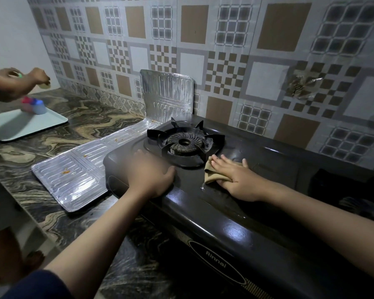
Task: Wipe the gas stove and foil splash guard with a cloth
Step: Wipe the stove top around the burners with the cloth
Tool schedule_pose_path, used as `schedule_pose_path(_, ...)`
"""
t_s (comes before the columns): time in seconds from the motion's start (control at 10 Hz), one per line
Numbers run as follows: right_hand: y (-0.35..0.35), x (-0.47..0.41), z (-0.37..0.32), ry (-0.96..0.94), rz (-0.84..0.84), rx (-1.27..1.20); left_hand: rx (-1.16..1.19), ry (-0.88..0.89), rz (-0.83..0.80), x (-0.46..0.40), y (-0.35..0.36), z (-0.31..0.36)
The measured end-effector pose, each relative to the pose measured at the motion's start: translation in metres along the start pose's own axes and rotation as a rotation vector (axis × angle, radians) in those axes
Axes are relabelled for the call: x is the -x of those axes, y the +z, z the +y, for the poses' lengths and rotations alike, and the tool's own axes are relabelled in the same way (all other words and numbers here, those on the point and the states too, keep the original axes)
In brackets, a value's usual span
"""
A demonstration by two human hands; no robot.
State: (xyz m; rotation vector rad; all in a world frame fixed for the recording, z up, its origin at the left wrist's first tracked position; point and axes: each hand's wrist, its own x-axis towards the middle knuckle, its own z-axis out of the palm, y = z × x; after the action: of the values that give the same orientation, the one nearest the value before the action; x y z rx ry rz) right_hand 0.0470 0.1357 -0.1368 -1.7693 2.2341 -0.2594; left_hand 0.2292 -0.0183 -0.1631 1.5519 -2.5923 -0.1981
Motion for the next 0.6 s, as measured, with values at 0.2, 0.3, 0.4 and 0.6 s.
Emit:
schedule_pose_path(0.2,0.000,0.010,-0.008,-0.044,-0.033,-0.008,-0.004,0.000,-0.004,0.000,0.000,0.000)
schedule_pose_path(0.3,-0.001,0.015,-0.012,-0.067,-0.036,0.018,-0.010,-0.001,-0.003,0.000,0.000,0.000)
schedule_pose_path(0.4,0.000,0.020,-0.016,-0.120,-0.059,0.048,-0.013,-0.003,-0.003,-0.001,0.000,0.000)
schedule_pose_path(0.6,-0.003,0.024,-0.023,-0.180,-0.083,0.060,-0.014,-0.006,0.001,-0.001,0.000,0.000)
